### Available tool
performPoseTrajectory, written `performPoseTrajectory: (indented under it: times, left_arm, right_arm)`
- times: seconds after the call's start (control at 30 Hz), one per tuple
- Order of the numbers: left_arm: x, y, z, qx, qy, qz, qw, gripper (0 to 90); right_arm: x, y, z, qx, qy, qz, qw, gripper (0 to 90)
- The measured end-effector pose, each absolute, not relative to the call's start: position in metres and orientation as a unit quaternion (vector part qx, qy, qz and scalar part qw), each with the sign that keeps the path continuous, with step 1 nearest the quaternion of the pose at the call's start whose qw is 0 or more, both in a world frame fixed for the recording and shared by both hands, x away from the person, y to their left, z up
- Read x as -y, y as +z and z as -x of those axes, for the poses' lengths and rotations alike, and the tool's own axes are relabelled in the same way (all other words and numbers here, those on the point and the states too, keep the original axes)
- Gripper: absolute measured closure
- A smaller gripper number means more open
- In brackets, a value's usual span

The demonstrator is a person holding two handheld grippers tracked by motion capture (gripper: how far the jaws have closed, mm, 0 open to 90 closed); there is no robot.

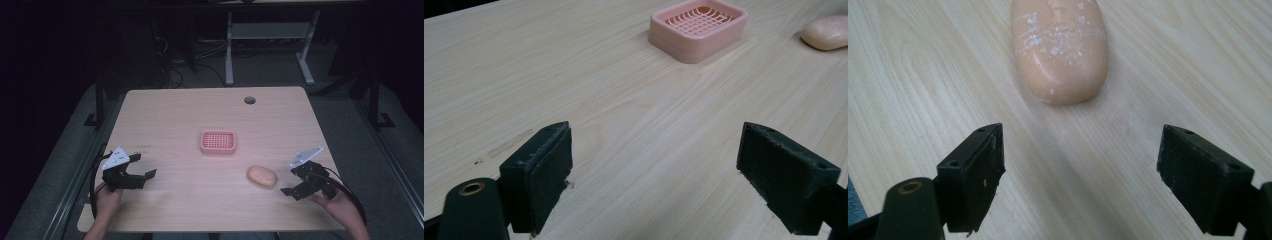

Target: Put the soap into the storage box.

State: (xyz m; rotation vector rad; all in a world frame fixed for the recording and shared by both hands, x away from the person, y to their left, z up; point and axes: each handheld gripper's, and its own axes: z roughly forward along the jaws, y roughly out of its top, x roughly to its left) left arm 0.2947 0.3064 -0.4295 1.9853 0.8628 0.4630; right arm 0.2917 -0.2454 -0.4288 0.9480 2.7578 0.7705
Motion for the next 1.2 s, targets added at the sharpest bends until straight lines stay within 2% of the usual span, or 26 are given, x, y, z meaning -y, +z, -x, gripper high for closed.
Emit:
performPoseTrajectory:
  times: [1.2]
  left_arm:
    - [-0.308,-0.429,-0.295,-0.349,0.188,-0.803,0.445,14.3]
  right_arm:
    - [0.202,-0.418,-0.316,-0.940,0.218,-0.258,0.054,19.8]
